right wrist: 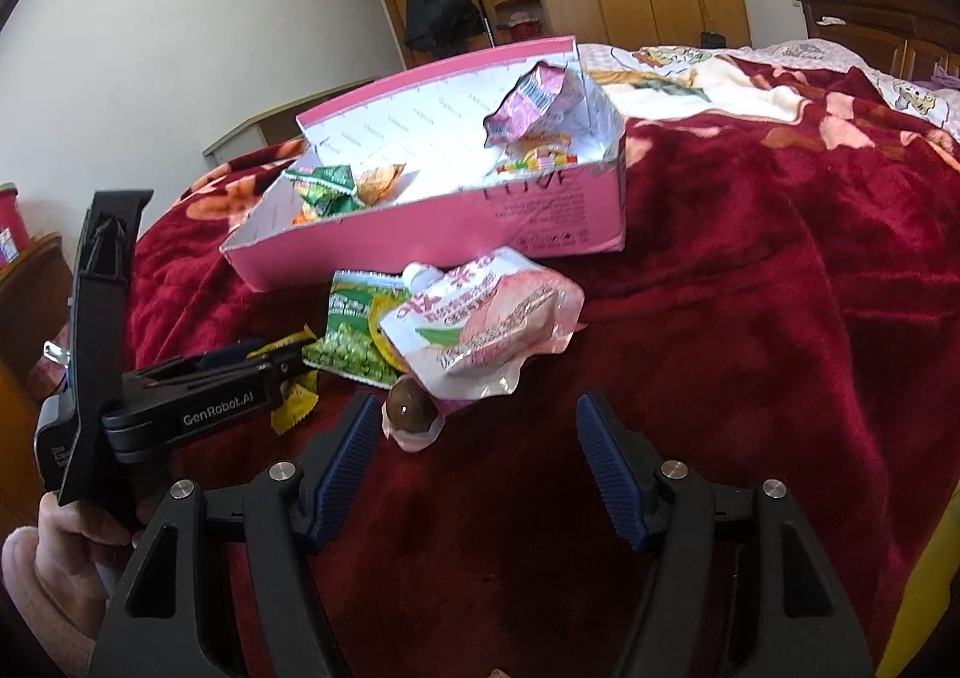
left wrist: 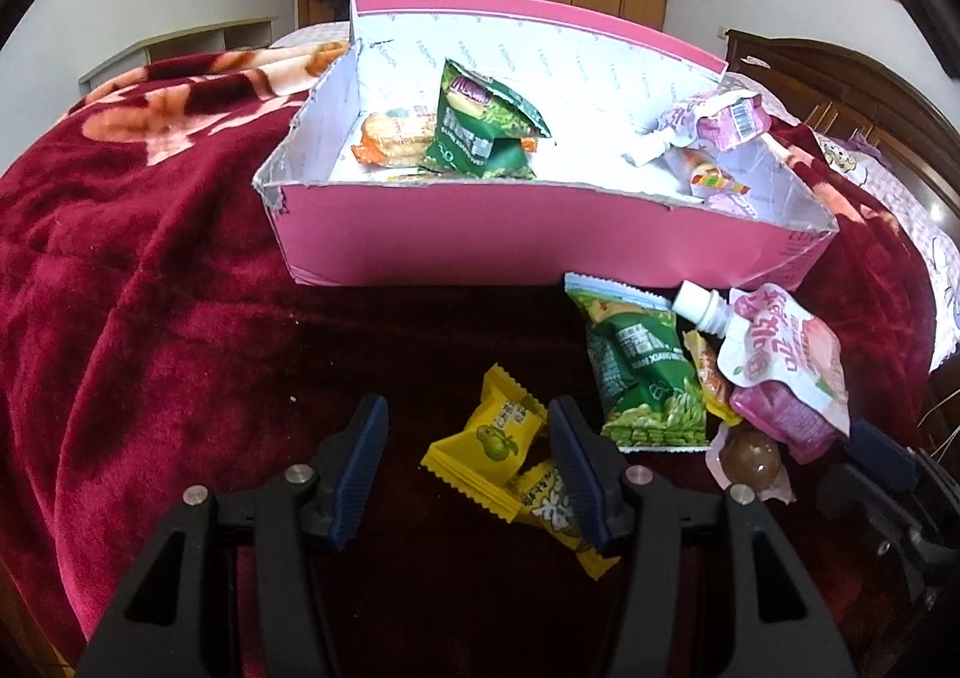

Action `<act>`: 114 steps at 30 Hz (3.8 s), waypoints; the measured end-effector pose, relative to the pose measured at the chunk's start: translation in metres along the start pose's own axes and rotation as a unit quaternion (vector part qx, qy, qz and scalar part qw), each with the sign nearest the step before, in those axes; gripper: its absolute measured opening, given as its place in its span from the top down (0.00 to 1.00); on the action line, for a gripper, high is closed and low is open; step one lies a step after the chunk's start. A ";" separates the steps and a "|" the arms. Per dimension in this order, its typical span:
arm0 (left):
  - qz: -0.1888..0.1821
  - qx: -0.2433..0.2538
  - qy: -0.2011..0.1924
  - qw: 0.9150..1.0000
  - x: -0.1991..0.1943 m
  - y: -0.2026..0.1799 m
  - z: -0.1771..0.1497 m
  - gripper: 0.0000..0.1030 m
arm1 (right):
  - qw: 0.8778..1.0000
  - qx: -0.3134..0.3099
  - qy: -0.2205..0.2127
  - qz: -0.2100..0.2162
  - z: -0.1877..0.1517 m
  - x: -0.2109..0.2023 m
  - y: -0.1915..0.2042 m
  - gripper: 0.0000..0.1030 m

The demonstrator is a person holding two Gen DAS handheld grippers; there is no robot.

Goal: Organize snacks
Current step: 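Move both open tools back to the snack pile beside the box, then grasp a yellow candy packet with left tool while right tool grasps the brown chocolate ball, then carry the yellow packet and chocolate ball into the pink box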

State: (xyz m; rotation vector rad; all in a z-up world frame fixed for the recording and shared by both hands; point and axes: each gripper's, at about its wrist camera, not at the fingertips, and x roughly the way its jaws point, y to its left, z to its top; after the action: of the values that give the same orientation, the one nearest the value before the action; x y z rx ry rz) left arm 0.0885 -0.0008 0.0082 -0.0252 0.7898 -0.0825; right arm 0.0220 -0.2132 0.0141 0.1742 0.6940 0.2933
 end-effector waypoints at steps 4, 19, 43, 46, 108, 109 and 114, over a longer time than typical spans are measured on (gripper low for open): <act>-0.010 0.007 -0.005 1.000 -0.002 0.000 -0.001 0.59 | 1.000 -0.004 0.005 -0.004 -0.003 0.004 0.003 0.33; -0.012 -0.010 -0.011 1.000 -0.008 0.023 -0.012 0.73 | 1.000 -0.015 0.014 0.014 -0.002 0.015 0.020 0.33; -0.013 -0.023 -0.008 1.000 -0.016 0.027 -0.022 0.73 | 0.999 -0.034 0.025 -0.030 -0.003 0.040 0.035 0.54; -0.015 -0.025 -0.009 1.000 -0.017 0.027 -0.023 0.73 | 0.999 -0.031 0.023 -0.037 -0.003 0.039 0.033 0.62; -0.091 0.012 -0.100 0.991 -0.083 -0.013 0.054 0.77 | 0.998 -0.010 -0.047 0.032 0.043 -0.034 0.029 0.64; -0.091 0.014 -0.100 0.991 -0.081 -0.015 0.058 0.77 | 0.998 -0.011 -0.049 0.030 0.045 -0.034 0.028 0.64; -0.093 0.018 -0.102 0.990 -0.072 -0.021 0.068 0.77 | 0.998 -0.014 -0.056 0.023 0.058 -0.029 0.023 0.64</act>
State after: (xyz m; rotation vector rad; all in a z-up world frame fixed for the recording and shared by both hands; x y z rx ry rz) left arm 0.0847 -0.0162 0.1078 -0.0729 0.5801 -0.2671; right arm 0.0343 -0.2044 0.0813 0.1793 0.5750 0.3335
